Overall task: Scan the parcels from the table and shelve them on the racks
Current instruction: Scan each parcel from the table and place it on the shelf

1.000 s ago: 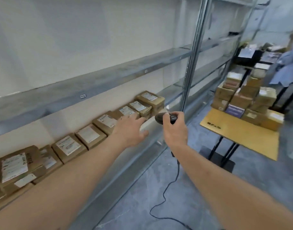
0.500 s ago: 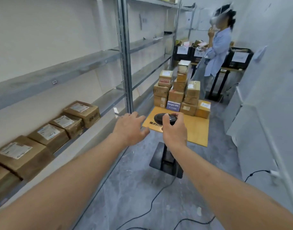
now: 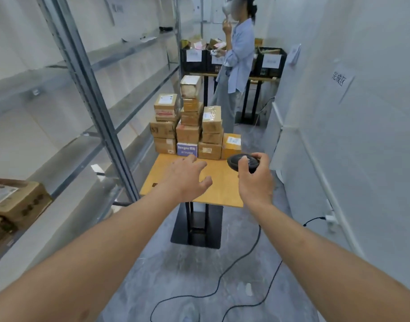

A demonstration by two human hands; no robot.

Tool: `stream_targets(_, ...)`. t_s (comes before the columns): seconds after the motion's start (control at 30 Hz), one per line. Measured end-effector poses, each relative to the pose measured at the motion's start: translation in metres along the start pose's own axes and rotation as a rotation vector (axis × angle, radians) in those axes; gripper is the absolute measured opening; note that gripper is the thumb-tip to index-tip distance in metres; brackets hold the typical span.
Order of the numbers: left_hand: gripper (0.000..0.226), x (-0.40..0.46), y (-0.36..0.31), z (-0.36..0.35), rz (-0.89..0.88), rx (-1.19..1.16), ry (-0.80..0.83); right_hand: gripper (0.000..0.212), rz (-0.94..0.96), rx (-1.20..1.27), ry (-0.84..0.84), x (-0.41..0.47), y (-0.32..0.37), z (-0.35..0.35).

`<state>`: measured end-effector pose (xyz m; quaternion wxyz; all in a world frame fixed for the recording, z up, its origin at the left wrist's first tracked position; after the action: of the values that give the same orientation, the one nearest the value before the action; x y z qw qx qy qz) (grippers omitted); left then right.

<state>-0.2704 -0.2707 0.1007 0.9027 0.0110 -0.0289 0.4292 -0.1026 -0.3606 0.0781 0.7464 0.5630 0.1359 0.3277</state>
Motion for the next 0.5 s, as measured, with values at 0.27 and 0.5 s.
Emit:
stream_targets(0.27,0.058,0.133,0.015,-0.033,-0.104,-0.023,0.025,0.027,-0.067,-0.046,-0.092,0.099,-0.027,-0.048)
stream_targets(0.5,0.056,0.228,0.019,-0.057,-0.159,-0.028,0.098,0.029,-0.18,-0.05,-0.145,0.172,-0.049,-0.079)
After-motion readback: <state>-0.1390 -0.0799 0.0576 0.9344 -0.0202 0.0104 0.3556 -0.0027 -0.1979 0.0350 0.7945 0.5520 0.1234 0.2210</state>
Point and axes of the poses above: each hand's wrist, its own x-axis towards the middle knuckle, its own z-axis out of the back of the hand, y = z × x, the point moved 1 cm from there along x, towards the middle knuckle, and after that the axes turned 5 degrees about x, right-handed, at the moved point
